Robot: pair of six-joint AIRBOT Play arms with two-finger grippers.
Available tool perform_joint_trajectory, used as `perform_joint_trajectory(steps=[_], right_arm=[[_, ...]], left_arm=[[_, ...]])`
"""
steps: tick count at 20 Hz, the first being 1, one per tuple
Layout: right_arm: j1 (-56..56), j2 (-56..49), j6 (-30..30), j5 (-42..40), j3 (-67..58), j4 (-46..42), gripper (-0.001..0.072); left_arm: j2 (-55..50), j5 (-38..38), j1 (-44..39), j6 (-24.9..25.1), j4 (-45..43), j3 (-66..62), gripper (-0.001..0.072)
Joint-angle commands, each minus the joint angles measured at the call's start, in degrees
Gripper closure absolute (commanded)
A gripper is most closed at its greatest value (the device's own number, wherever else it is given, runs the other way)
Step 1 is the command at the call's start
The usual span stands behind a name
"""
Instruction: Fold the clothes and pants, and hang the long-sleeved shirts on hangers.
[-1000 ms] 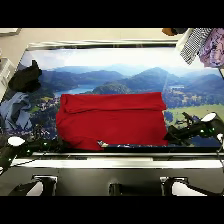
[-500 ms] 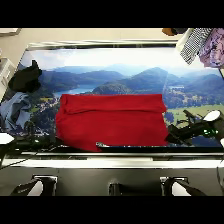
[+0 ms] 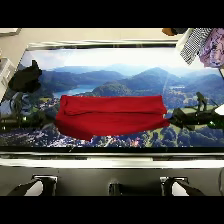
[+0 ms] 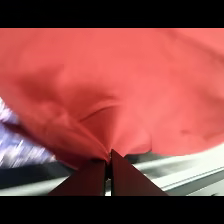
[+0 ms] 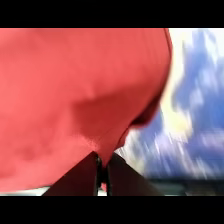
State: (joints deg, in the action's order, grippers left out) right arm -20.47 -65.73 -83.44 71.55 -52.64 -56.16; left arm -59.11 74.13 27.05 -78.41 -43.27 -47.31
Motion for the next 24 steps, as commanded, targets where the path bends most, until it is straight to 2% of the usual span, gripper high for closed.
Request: perform_joint_trajectory(steps=[1, 5, 9, 12, 16, 19, 20, 21, 22, 23, 24], right_arm=[[0.09, -7.48, 2.97, -6.49, -4.98, 7.34, 0.0686], [0.09, -14.69, 4.22, -13.42, -8.37, 11.34, 0.0686], [0.50, -19.96, 6.58, -16.98, -10.14, 15.52, 0.0686], [4.02, -23.17, 7.87, -20.83, -13.05, 14.80, 0.0686], [7.50, -26.16, 4.59, -29.18, -15.28, 12.07, 0.0686], [8.35, -28.46, 4.61, -30.10, -15.37, 11.93, 0.0684], [8.35, -29.09, 4.61, -29.88, -15.37, 11.93, 0.0683], [8.33, -29.35, 4.55, -29.62, -15.37, 11.61, 0.0640], [8.22, -29.20, 4.55, -29.29, -15.39, 10.95, 0.0544], [7.63, -28.52, 4.50, -28.09, -15.45, 10.86, 0.0467], [6.29, -27.54, 3.80, -25.33, -16.20, 10.12, 0.0425]], left_arm=[[-13.20, -0.74, -1.40, 1.49, 5.40, -10.36, 0.0689], [-26.38, -0.66, -4.17, 0.76, 5.40, -23.08, 0.0689], [-36.17, -0.44, -5.35, -3.32, 5.38, -36.17, 0.0689], [-42.66, -0.46, -6.64, -4.81, 5.35, -44.96, 0.0689], [-50.60, -1.88, -8.22, -6.75, 5.35, -53.02, 0.0689], [-54.75, -2.19, -8.50, -7.15, 5.35, -54.42, 0.0688], [-55.69, -2.19, -8.57, -7.13, 5.35, -54.42, 0.0673], [-56.35, -2.23, -8.57, -7.13, 5.35, -54.42, 0.0567], [-56.61, -2.25, -8.52, -7.13, 5.35, -54.42, 0.0409], [-56.43, -2.19, -8.24, -7.10, 5.35, -54.47, 0.0366], [-56.00, -1.90, -7.78, -7.08, 5.29, -54.86, 0.0366]])
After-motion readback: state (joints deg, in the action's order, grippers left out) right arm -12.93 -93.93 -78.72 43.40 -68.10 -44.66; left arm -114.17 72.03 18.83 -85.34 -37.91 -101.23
